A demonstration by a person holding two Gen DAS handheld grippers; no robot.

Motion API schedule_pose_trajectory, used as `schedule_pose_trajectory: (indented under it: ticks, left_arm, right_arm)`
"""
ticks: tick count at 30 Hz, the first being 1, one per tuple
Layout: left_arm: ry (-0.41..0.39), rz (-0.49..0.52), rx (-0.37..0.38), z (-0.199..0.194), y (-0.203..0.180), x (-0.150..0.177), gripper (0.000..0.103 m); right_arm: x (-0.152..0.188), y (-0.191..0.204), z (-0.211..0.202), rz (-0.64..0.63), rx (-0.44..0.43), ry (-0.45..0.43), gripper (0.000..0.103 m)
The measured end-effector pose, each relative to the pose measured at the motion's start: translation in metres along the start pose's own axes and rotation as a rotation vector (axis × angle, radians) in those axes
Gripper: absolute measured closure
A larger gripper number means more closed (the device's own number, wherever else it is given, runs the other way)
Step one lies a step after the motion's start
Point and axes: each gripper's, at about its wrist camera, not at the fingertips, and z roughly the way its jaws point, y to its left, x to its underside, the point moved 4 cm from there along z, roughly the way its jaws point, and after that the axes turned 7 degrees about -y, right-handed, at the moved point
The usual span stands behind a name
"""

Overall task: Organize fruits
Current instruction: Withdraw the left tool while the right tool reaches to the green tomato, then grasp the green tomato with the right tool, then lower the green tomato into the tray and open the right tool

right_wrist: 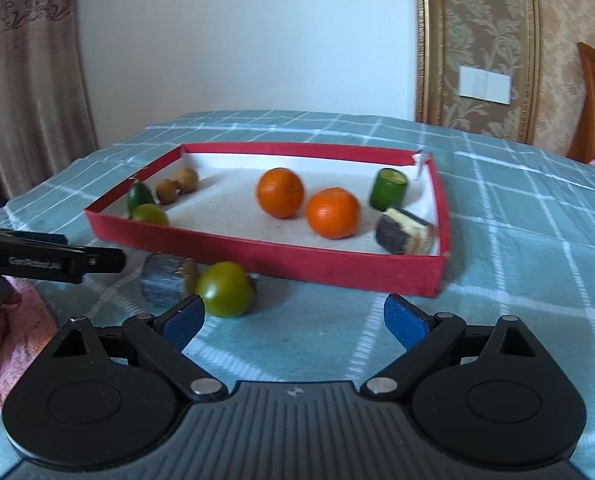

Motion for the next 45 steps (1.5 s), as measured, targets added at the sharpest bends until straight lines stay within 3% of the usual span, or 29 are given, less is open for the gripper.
schedule_pose_trajectory:
  ticks: [3,7,10,13,16,21,32,45]
  left_arm:
    - [0.014,0.039,-0.025,0.002,-0.006,0.001,0.000]
    - [0.010,0.027,-0.018,0.002,-0.004,0.001,0.000]
    - [0.012,0.033,-0.021,0.001,-0.005,0.001,0.000]
    - [0.012,0.032,-0.021,0.001,-0.005,0.001,0.000]
    - [0.010,0.027,-0.018,0.001,-0.005,0.001,0.000]
    - [0.011,0.028,-0.019,0.001,-0.005,0.001,0.000]
    - [0.012,0.030,-0.020,0.002,-0.005,0.001,0.000]
    - [0.012,0.030,-0.020,0.002,-0.005,0.001,0.000]
  right_arm:
    - [-0.002,0.006,0.006,-0.017,-0.005,0.014,0.006]
    - [-0.004,0.018,0.018,-0.054,-0.016,0.048,0.023]
    - [-0.003,0.028,0.024,-0.085,-0.050,0.064,0.042]
    - [-0.003,0.039,0.023,-0.122,-0.069,0.044,0.070]
    - [-0.001,0.045,0.021,-0.151,-0.049,0.029,0.070]
    - [-0.002,0.032,0.016,-0.071,-0.037,0.019,0.070]
    - [-0.028,0.014,-0.011,-0.029,0.013,-0.125,0.070]
    - [-0.049,0.005,0.038,-0.020,0.011,-0.057,0.070]
